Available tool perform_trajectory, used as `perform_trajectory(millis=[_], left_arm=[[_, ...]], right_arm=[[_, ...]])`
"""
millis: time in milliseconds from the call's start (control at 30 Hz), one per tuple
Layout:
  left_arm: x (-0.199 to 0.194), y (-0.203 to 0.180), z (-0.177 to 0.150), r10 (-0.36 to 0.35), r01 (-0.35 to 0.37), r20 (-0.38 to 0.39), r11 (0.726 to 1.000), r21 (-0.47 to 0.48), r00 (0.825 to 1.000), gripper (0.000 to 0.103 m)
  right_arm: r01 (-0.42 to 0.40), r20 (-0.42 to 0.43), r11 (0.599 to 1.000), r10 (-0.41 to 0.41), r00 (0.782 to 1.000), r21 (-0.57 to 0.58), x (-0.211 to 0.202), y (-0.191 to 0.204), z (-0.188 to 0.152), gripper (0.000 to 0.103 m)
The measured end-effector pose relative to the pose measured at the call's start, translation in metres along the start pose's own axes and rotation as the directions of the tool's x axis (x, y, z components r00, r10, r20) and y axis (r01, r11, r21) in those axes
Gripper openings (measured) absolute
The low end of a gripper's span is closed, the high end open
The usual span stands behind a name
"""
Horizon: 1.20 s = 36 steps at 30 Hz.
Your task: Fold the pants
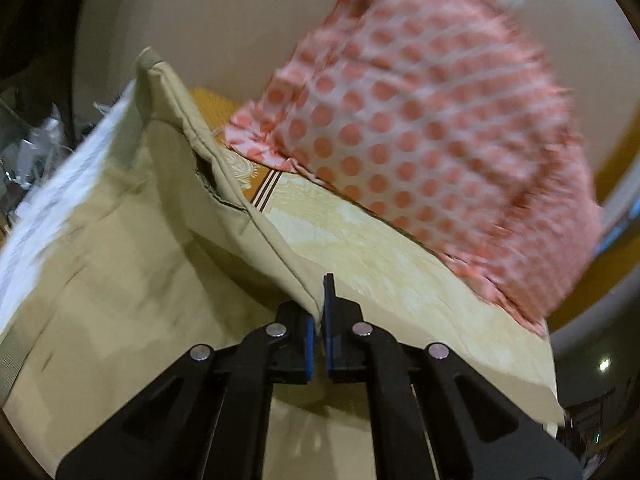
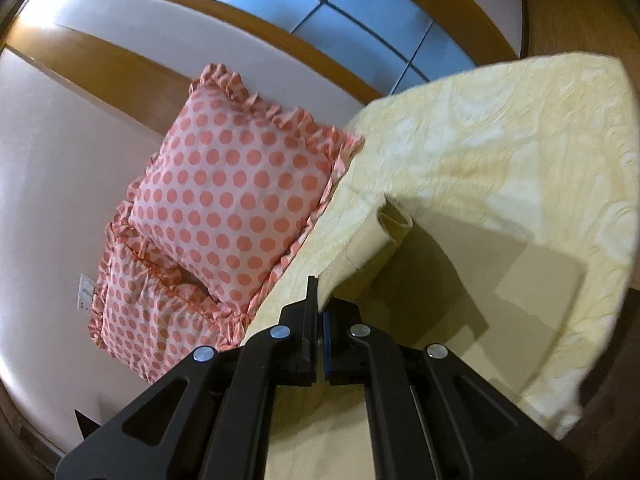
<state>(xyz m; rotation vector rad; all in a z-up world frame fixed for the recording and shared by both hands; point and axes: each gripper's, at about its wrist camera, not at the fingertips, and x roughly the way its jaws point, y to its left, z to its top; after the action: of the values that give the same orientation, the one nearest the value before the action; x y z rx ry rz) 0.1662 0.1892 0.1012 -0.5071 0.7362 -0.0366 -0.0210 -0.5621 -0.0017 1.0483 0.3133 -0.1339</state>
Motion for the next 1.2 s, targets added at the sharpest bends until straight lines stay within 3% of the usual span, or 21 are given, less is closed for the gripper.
perform_trajectory(millis=[133, 233, 333, 467, 500, 533, 567, 600, 633, 700, 800, 967, 1000, 1033, 1100, 1133, 1200], left_arm=[[-0.075, 0.02, -0.073, -0.006, 0.006, 0.037, 1.0, 0.009, 0.999, 0.004], [-0.097, 0.038, -0.121, 0.019, -0.018, 0.02, 1.0, -0.022, 1.0, 0.004], [-0.093, 0.05, -0.15, 0.053, -0.054, -0.008, 0.998, -0.037, 0.999, 0.004], [-0.085, 0.07, -0.173, 0.042, -0.044, -0.033, 0.995, -0.092, 0.999, 0.007], [-0.088, 0.07, -0.177, 0.049, -0.049, -0.007, 0.996, -0.081, 0.999, 0.011], [-0.09, 0.069, -0.179, 0.05, -0.049, 0.008, 0.996, -0.074, 0.999, 0.017], [-0.092, 0.068, -0.18, 0.051, -0.05, 0.022, 0.996, -0.069, 0.998, 0.025], [-0.095, 0.069, -0.181, 0.044, -0.042, 0.037, 0.997, -0.063, 0.998, 0.042], [-0.097, 0.067, -0.183, 0.03, -0.027, 0.059, 0.998, -0.054, 0.998, 0.053], [-0.099, 0.063, -0.184, 0.036, -0.033, 0.075, 0.999, -0.042, 0.997, 0.062], [-0.098, 0.059, -0.185, 0.035, -0.033, 0.083, 0.999, -0.03, 0.996, 0.066], [-0.099, 0.058, -0.187, 0.02, -0.017, 0.094, 0.999, -0.031, 0.995, 0.071], [-0.099, 0.058, -0.188, 0.017, -0.014, 0.097, 0.999, -0.031, 0.995, 0.071], [-0.099, 0.058, -0.187, 0.015, -0.012, 0.099, 0.999, -0.031, 0.995, 0.073], [-0.098, 0.057, -0.188, 0.011, -0.008, 0.106, 1.0, -0.03, 0.994, 0.074], [-0.098, 0.057, -0.188, 0.01, -0.007, 0.108, 1.0, -0.031, 0.994, 0.075], [-0.101, 0.058, -0.188, -0.003, 0.008, 0.12, 0.999, -0.041, 0.993, 0.076]], right_arm=[[0.032, 0.007, 0.999, -0.032, 0.999, 0.01, -0.017, -0.017, -0.006, 0.002], [0.068, 0.01, 0.998, -0.068, 0.998, 0.012, -0.026, -0.029, -0.014, 0.002], [0.105, -0.001, 0.994, -0.105, 0.994, 0.013, -0.031, -0.04, -0.021, 0.002], [0.19, 0.012, 0.98, -0.19, 0.982, -0.06, -0.041, -0.037, -0.026, 0.003], [0.208, 0.023, 0.976, -0.207, 0.978, -0.065, -0.045, -0.037, -0.026, 0.011], [0.236, 0.058, 0.969, -0.232, 0.971, -0.067, -0.053, -0.038, -0.024, 0.04], [0.252, 0.1, 0.965, -0.244, 0.964, -0.069, -0.059, -0.039, -0.023, 0.06], [0.271, 0.169, 0.959, -0.254, 0.952, -0.084, -0.068, -0.041, -0.022, 0.077], [0.293, 0.191, 0.951, -0.271, 0.943, -0.098, -0.069, -0.041, -0.021, 0.076], [0.321, 0.204, 0.939, -0.293, 0.934, -0.125, -0.066, -0.045, -0.017, 0.07], [0.317, 0.184, 0.936, -0.288, 0.94, -0.152, -0.051, -0.054, -0.016, 0.059], [0.324, 0.202, 0.902, -0.274, 0.94, -0.285, -0.038, -0.041, -0.034, 0.054], [0.299, 0.187, 0.903, -0.251, 0.95, -0.309, -0.037, -0.04, -0.04, 0.047], [0.263, 0.157, 0.913, -0.224, 0.962, -0.31, -0.035, -0.041, -0.044, 0.031], [0.24, 0.169, 0.914, -0.193, 0.966, -0.327, -0.035, -0.04, -0.052, 0.024], [0.22, 0.155, 0.913, -0.176, 0.972, -0.344, -0.033, -0.04, -0.054, 0.012], [0.207, 0.143, 0.907, -0.165, 0.976, -0.367, -0.027, -0.037, -0.057, 0.005]])
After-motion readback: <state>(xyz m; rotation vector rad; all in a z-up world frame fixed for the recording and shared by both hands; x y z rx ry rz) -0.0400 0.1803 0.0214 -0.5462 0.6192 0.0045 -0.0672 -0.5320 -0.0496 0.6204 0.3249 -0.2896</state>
